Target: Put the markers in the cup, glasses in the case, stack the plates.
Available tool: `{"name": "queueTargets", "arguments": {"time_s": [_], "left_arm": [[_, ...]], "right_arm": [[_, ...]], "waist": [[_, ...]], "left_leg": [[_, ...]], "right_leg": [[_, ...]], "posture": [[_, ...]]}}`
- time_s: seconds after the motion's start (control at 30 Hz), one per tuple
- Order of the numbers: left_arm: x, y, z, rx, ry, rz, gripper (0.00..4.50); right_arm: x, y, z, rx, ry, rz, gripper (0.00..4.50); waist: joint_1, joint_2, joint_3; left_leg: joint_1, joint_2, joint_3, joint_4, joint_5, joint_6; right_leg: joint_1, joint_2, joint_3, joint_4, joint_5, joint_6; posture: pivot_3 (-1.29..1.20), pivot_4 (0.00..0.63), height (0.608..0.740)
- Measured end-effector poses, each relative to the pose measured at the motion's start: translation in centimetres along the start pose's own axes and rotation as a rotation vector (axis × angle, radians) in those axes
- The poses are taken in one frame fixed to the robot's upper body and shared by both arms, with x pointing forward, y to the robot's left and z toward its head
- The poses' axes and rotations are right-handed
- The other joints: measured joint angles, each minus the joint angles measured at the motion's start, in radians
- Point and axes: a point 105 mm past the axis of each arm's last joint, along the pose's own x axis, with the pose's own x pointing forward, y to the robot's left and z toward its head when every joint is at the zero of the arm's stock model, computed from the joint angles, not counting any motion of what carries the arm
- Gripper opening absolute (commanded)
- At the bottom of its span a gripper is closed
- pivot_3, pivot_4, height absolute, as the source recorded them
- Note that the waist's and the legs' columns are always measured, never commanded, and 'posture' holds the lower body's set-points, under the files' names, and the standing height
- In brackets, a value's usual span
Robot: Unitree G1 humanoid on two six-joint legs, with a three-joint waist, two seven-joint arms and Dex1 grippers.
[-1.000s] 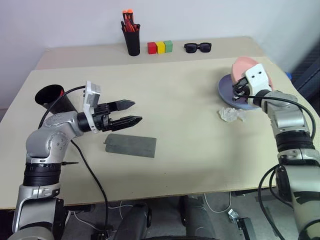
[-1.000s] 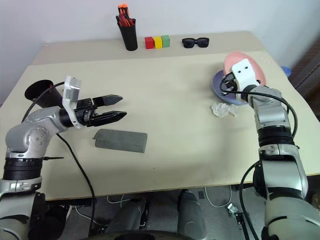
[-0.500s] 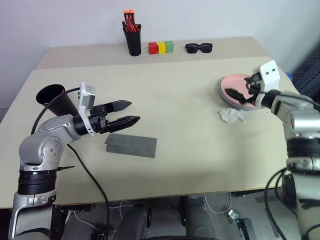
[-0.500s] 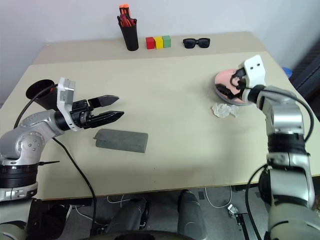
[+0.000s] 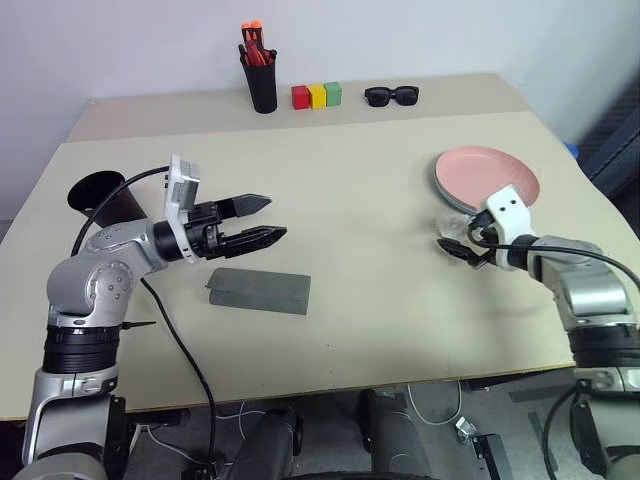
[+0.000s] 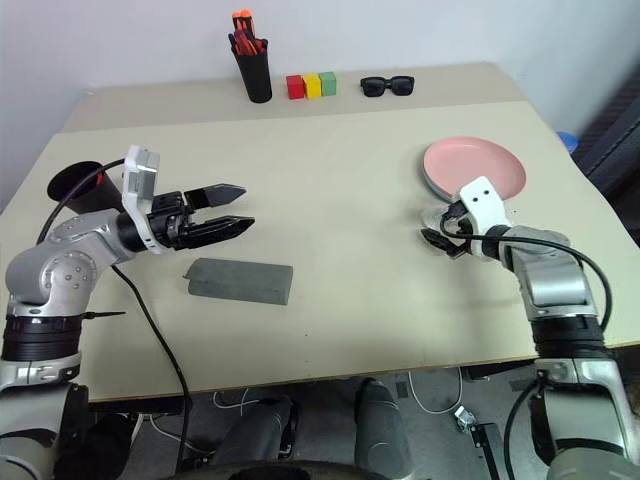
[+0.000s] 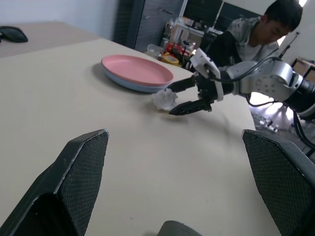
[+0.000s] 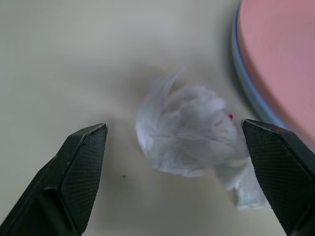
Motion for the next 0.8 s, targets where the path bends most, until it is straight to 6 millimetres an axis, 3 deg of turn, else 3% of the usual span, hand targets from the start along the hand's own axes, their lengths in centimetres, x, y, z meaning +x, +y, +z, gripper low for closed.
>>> {"name": "queueTargets", "arguments": {"time_s": [0.2,0.3,0.4,0.47,0.53,0.6,0.67,0.8], "left_arm": [[-0.4,0.0,-0.3,-0.001,0.016,0.021,4.50],[-0.6,0.0,-0.4,-0.001,0.018,0.028,4.50],[-0.8,0.0,-0.2,0.005,0.013,0.040,4.50],[-0.9,0.0,-0.2,0.003,0.011,0.043,4.50],[-0.8,0.1,-0.2,0.002,0.004,0.049,4.50],[-0.7,0.1,-0.2,-0.001,-0.002,0.052,4.50],[-0.7,0.1,-0.2,-0.002,-0.004,0.053,4.50],[-0.6,0.1,-0.2,-0.001,-0.009,0.055,4.50]], "right_arm": [[1.3,-1.0,0.3,-0.031,-0.009,-0.044,0.04],[1.3,-0.5,0.6,-0.022,-0.026,0.002,0.04],[0.9,1.1,3.3,0.015,-0.134,0.118,0.04],[0.5,0.1,6.0,-0.003,-0.207,0.079,0.04],[0.1,-2.2,8.8,-0.011,-0.293,-0.030,0.04],[-0.5,-4.6,10.8,-0.007,-0.354,-0.150,0.86],[-0.6,-6.4,11.0,-0.018,-0.355,-0.241,1.65],[0.9,-7.5,6.9,-0.032,-0.212,-0.310,3.79]], "waist": [[0.001,0.000,0.000],[0.002,0.000,0.000],[-0.001,0.000,0.000],[-0.004,0.000,0.000],[-0.001,0.000,0.000],[0.002,0.000,0.000],[0.006,-0.001,0.000],[0.001,0.000,0.000]], "left_leg": [[0.000,0.000,0.000,0.000,0.001,-0.001],[0.000,0.000,0.000,0.000,0.001,-0.001],[0.000,0.000,0.000,0.000,0.001,-0.001],[0.000,0.000,0.000,0.000,0.001,-0.001],[0.000,0.000,0.000,0.000,0.000,-0.001],[0.000,0.000,0.000,0.000,0.000,-0.001],[0.000,0.000,0.000,0.000,0.001,-0.002],[-0.001,0.000,0.001,0.000,0.002,-0.003]], "right_leg": [[0.000,0.000,0.000,0.000,0.000,0.000],[0.000,0.000,0.000,0.000,0.000,0.000],[0.000,0.000,0.000,0.000,0.000,0.000],[0.000,0.000,0.000,0.000,0.000,0.000],[0.000,0.000,0.000,0.000,0.000,0.000],[0.000,0.000,0.000,0.000,0.000,0.000],[0.000,0.000,0.000,-0.001,0.000,0.000],[0.000,0.000,0.000,-0.002,0.000,0.000]], "posture": [[0.00,0.150,0.740],[0.00,0.150,0.740],[0.00,0.150,0.740],[0.00,0.150,0.740],[0.00,0.150,0.740],[0.00,0.150,0.740],[0.00,0.150,0.740],[0.00,0.150,0.740]]}}
